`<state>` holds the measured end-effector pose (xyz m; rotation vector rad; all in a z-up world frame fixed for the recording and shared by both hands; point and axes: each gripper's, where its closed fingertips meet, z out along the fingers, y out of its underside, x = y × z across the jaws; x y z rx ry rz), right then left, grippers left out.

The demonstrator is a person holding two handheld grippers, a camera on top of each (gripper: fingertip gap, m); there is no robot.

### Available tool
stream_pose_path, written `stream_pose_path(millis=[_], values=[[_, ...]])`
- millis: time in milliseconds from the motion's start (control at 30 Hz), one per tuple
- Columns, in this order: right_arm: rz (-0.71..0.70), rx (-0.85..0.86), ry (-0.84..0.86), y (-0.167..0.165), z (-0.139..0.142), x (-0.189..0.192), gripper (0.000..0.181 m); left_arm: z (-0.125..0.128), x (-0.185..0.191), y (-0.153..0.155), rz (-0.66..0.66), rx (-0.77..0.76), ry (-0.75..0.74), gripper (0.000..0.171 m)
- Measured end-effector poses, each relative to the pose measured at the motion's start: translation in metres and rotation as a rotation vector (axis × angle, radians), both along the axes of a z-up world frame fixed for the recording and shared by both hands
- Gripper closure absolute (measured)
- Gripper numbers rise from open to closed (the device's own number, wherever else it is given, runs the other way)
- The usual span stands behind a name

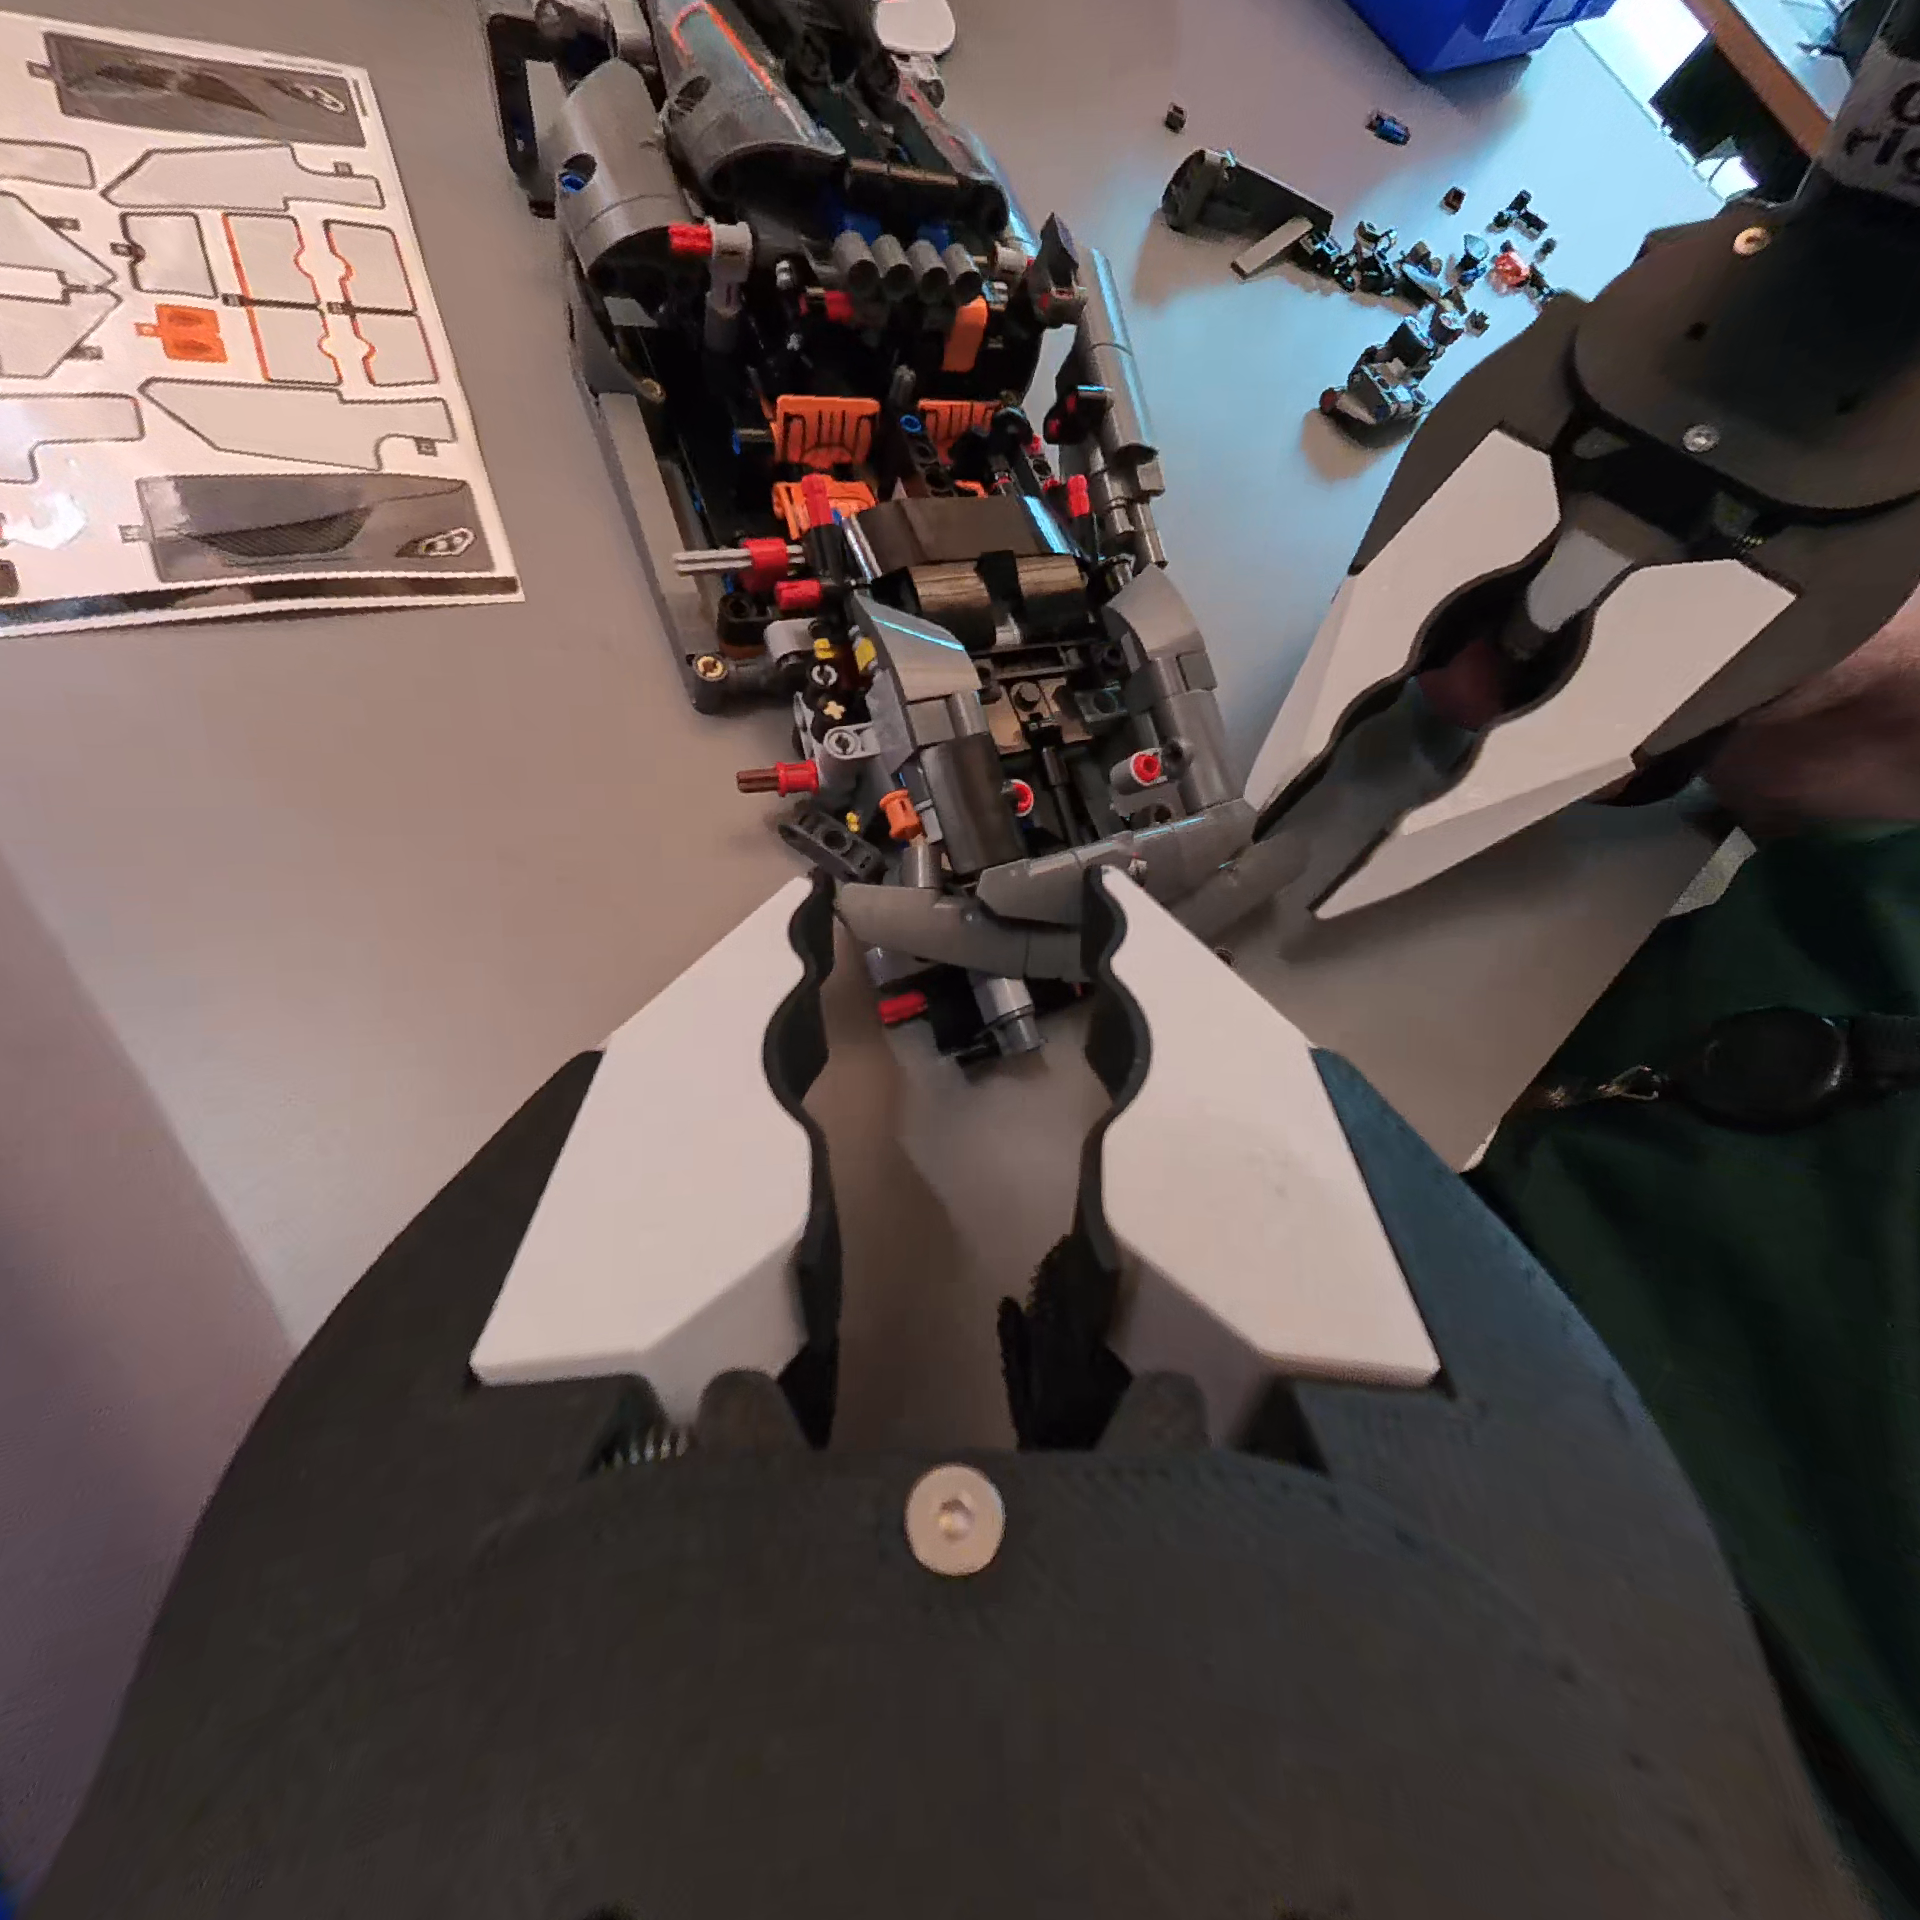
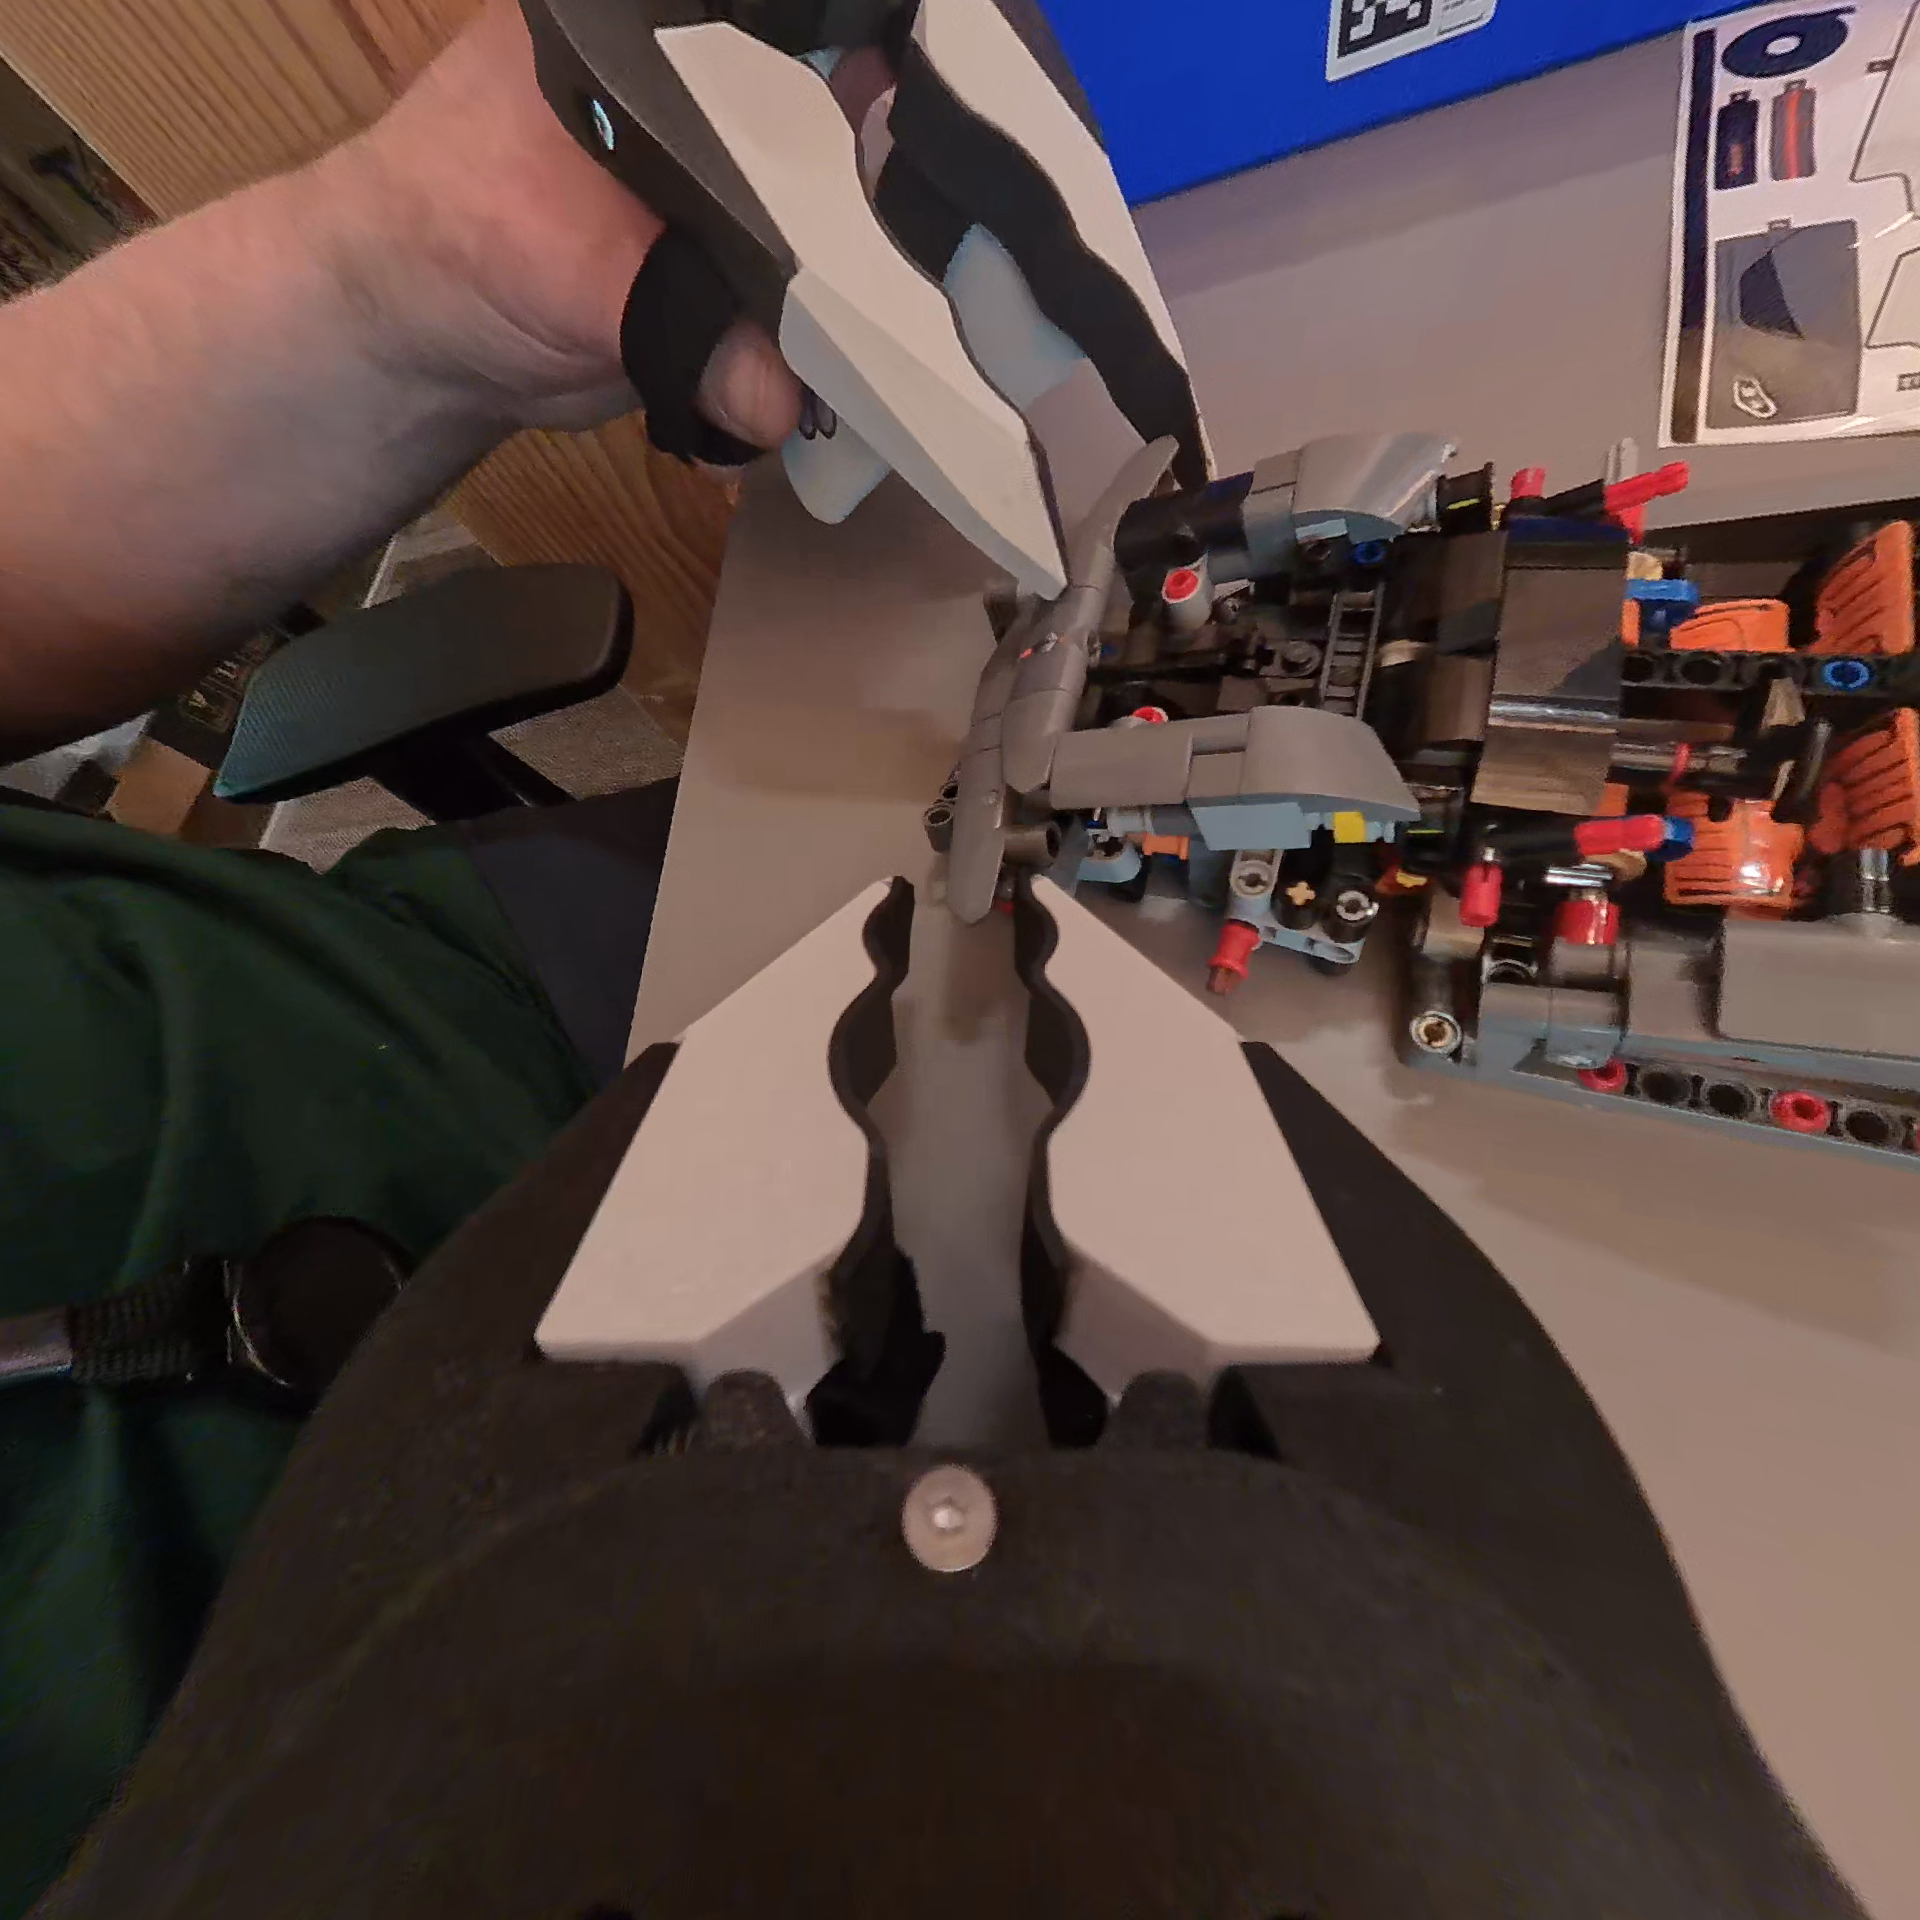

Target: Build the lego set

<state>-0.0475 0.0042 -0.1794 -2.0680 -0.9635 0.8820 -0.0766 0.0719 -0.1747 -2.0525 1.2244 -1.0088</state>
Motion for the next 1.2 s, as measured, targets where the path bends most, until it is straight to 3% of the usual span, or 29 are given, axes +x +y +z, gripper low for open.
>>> stream_pose_path(millis=[200, 300, 500, 633, 900, 1067, 1200], values=[[-0.008, 0.000, 0.046, 0.002, 0.008, 0.007, 0.162, 0.005, -0.005, 0.016, 0.068, 0.009, -0.033, 0.131], [-0.074, 0.020, 0.038, 0.010, 0.012, 0.029, 0.163, 0.018, -0.005, 0.016, 0.094, 0.019, -0.060, 0.122], [-0.130, 0.026, -0.129, 0.024, -0.013, 0.040, 0.166, 0.026, 0.013, 0.002, 0.062, 0.084, -0.007, 0.115], [-0.141, 0.061, -0.165, 0.032, -0.016, 0.040, 0.180, 0.029, 0.023, -0.005, 0.060, 0.102, 0.013, 0.107], [-0.158, 0.059, -0.130, 0.030, -0.008, 0.050, 0.174, 0.019, 0.038, -0.009, 0.125, 0.241, 0.188, 0.079], [-0.238, 0.075, -0.080, 0.040, 0.018, 0.093, 0.176, -0.009, 0.032, -0.006, 0.149, 0.248, 0.341, 0.087], [-0.267, 0.105, -0.061, 0.046, 0.029, 0.125, 0.176, -0.009, 0.027, -0.002, 0.130, 0.238, 0.347, 0.092]])
